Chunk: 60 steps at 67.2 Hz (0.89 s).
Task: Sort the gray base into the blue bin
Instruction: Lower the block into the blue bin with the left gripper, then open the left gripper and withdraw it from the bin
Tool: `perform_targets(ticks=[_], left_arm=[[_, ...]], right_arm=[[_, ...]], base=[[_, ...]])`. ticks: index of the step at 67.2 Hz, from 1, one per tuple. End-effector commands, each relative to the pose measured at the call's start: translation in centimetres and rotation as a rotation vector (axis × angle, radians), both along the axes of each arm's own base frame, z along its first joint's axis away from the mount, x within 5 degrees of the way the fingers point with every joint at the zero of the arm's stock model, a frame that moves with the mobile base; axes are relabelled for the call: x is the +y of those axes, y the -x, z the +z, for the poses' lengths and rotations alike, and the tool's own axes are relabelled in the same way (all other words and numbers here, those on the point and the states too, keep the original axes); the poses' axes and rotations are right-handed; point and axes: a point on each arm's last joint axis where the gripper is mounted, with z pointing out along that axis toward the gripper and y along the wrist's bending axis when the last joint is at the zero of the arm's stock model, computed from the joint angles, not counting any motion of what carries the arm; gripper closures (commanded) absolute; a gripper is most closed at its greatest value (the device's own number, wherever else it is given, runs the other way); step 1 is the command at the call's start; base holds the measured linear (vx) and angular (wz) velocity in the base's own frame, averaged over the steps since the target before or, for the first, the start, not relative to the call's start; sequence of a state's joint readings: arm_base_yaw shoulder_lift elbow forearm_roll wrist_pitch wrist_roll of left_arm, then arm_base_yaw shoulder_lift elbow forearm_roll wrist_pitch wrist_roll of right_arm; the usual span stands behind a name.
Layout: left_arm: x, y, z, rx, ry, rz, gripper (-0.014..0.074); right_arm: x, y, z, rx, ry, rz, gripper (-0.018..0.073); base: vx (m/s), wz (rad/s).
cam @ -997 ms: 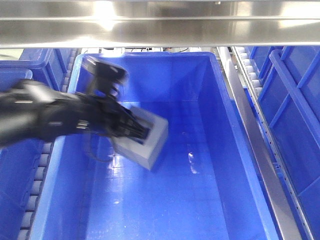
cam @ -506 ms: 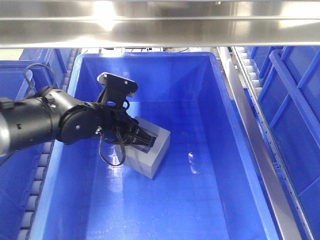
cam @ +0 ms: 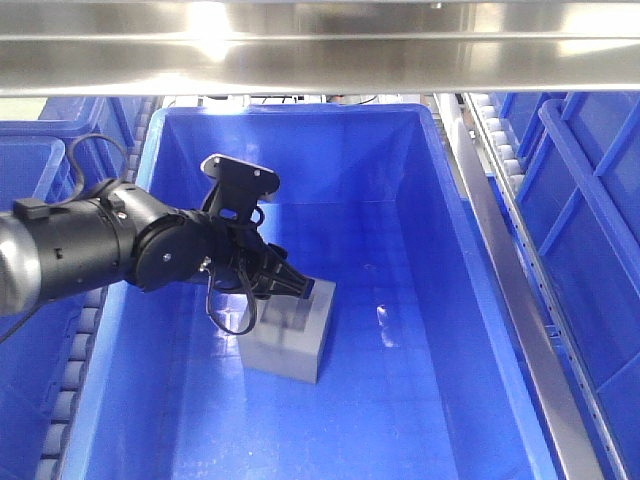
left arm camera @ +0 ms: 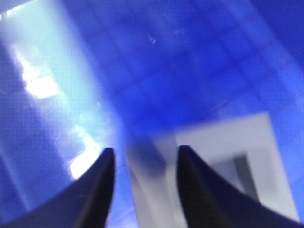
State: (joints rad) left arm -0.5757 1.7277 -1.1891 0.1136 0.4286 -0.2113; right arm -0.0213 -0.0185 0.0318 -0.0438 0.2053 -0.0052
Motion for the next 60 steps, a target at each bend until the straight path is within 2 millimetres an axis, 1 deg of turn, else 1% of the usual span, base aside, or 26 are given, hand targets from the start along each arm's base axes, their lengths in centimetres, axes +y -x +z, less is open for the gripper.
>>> perform_targets(ticks=[1, 10, 15, 29, 41, 42, 49, 60], left_arm=[[0.2, 0.7, 4.5, -0.116, 0.084, -0.003, 0.0258], [1.3, 2.2, 6.7, -0.158, 0.073, -0.016, 0.0259], [2.1, 3.3, 7.4, -0.174, 0.072, -0.023, 0.0259], [5.0, 7.7, 9.1, -0.23, 0.107, -0.024, 0.0259], [7.8, 12.1, 9.9, -0.273, 0.144, -0.019, 0.0259], [8.1, 12.6, 10.1, -0.286, 0.154, -0.019, 0.0259], [10.0, 15.4, 10.4, -0.338, 0.187, -0.018, 0.0259], [12.6, 19.7, 9.8, -0.387, 0.26, -0.009, 0.0259]], right_arm=[[0.0, 0.0, 0.6, -0.08, 0.018, -0.003, 0.0564], [0.0, 0.0, 0.6, -0.08, 0.018, -0.003, 0.0564], [0.0, 0.0, 0.6, -0.082, 0.018, -0.003, 0.0564], [0.0, 0.0, 0.6, -0.083, 0.018, -0.003, 0.0564], [0.0, 0.0, 0.6, -0.083, 0.018, -0.003, 0.0564], [0.0, 0.0, 0.6, -0.083, 0.018, -0.003, 0.0564], [0.0, 0.0, 0.6, -0.083, 0.018, -0.003, 0.0564], [0.0, 0.0, 0.6, -0.083, 0.018, -0.003, 0.0564]], base=[[0.0, 0.0], [0.0, 0.0], [0.0, 0.0], [0.0, 0.0], [0.0, 0.0], [0.0, 0.0], [0.0, 0.0], [0.0, 0.0]])
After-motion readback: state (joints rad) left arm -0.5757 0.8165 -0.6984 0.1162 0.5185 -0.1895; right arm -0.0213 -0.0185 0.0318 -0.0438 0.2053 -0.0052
